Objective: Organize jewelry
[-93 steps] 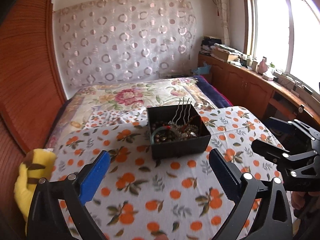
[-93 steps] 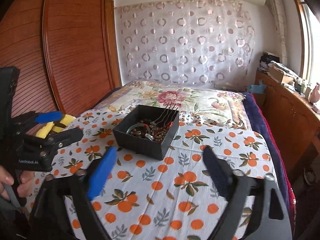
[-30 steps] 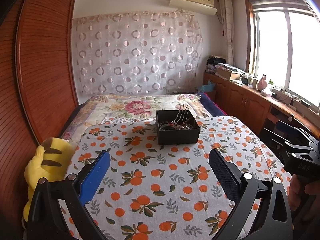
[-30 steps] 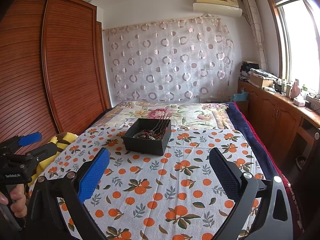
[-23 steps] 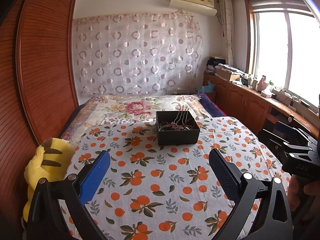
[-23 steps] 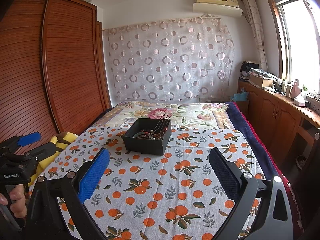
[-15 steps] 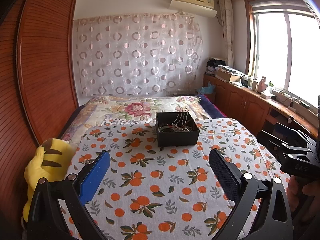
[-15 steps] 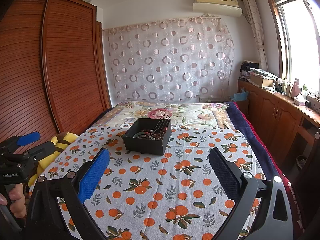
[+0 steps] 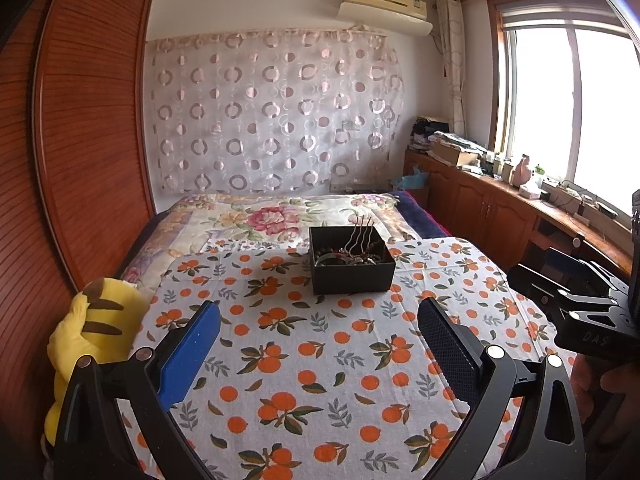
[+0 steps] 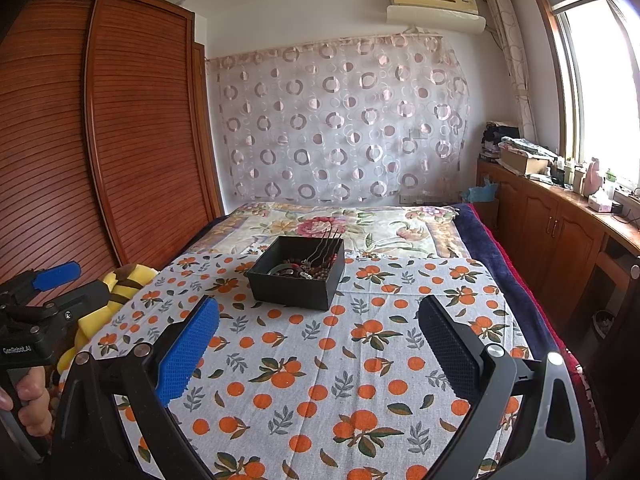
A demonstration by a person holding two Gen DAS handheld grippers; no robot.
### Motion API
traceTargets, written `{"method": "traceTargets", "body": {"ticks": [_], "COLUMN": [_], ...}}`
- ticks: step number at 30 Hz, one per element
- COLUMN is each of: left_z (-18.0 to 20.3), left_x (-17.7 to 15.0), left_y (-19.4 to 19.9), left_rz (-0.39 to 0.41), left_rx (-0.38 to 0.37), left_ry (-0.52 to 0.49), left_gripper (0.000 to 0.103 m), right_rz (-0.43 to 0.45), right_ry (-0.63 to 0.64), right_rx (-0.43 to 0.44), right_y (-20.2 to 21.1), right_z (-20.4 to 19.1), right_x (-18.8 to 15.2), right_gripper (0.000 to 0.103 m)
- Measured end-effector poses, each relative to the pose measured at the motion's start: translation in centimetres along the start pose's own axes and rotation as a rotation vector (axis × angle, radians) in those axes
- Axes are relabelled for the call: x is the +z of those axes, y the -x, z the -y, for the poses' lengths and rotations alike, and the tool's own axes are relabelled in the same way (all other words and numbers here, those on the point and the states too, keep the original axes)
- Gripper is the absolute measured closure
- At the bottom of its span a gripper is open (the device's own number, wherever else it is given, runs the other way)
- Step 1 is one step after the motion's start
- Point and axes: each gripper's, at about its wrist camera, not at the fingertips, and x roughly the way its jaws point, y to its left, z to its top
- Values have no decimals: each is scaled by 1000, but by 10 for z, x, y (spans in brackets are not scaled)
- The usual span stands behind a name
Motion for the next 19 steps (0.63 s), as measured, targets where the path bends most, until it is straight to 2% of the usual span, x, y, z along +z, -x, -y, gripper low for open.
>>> {"method": "traceTargets", "body": {"ticks": [19], "left_z": [2], "left_x": [1], "left_y": [1], "left_rz": [5], "left_rx": [2], "left_ry": [3], "left_gripper": [8], "right_rz": [0], "right_ry": [-1], "right_rx": [0], "right_y": [-1], "right_z": [0], "right_x": [-2], "right_gripper": [3]}}
